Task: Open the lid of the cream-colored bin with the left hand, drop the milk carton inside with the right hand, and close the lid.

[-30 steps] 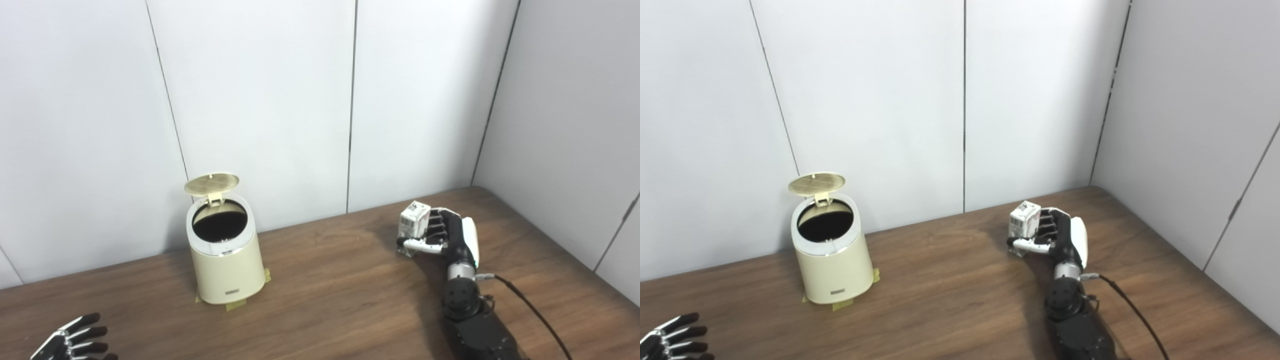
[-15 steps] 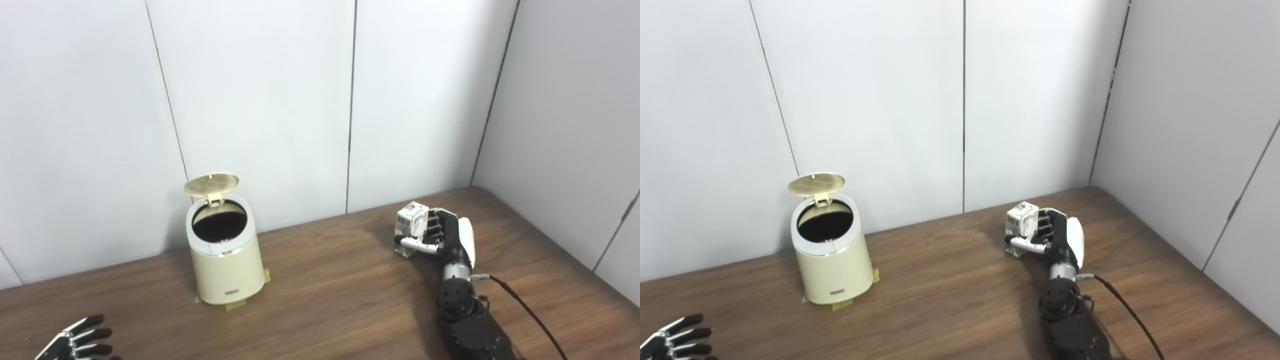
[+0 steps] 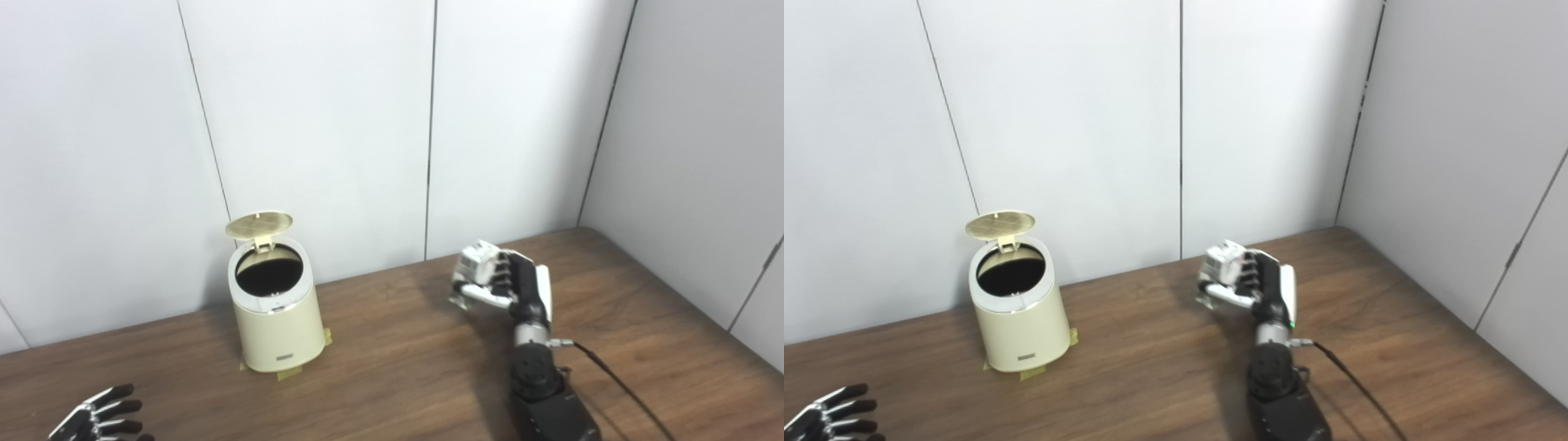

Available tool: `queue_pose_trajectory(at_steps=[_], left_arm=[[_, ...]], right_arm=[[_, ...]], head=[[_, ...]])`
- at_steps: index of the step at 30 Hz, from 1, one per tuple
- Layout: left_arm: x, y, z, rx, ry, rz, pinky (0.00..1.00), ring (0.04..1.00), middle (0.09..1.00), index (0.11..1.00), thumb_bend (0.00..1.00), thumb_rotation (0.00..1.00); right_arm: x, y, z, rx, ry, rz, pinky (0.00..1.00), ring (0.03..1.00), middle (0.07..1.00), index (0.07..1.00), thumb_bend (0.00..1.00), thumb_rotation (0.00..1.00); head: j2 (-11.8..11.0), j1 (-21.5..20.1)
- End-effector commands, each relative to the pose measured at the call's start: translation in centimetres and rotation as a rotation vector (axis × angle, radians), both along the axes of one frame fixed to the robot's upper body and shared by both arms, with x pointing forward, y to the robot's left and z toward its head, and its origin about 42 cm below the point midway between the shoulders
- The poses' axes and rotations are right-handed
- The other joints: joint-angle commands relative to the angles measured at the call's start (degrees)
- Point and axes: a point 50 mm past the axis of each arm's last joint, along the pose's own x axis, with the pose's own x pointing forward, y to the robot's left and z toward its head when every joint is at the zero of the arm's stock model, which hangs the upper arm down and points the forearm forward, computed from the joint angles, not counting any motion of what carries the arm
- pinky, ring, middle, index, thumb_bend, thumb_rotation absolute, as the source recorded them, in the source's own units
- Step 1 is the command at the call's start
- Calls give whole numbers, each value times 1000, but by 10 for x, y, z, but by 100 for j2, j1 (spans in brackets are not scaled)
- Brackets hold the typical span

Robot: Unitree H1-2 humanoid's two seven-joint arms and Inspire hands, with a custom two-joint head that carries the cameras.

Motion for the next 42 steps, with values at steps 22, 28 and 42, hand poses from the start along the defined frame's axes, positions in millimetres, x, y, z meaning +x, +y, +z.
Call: queue_pose_trajectory(at_steps=[22,28,42], left_arm=[[5,-59,-21,-47,-8,-1,569,632,695,761,621,87],[7,-71,-22,-68,-10,-4,583,641,703,766,632,94],[8,-88,-22,-96,-4,-8,561,640,701,760,628,45]], right_arm=[[45,110,118,34,-255,300,316,374,467,489,531,0],[50,135,126,22,-246,362,301,357,452,507,528,0],[56,179,133,0,-223,417,309,398,479,530,516,0]], head=[[-279,1329],[-341,1556],[-297,1792]])
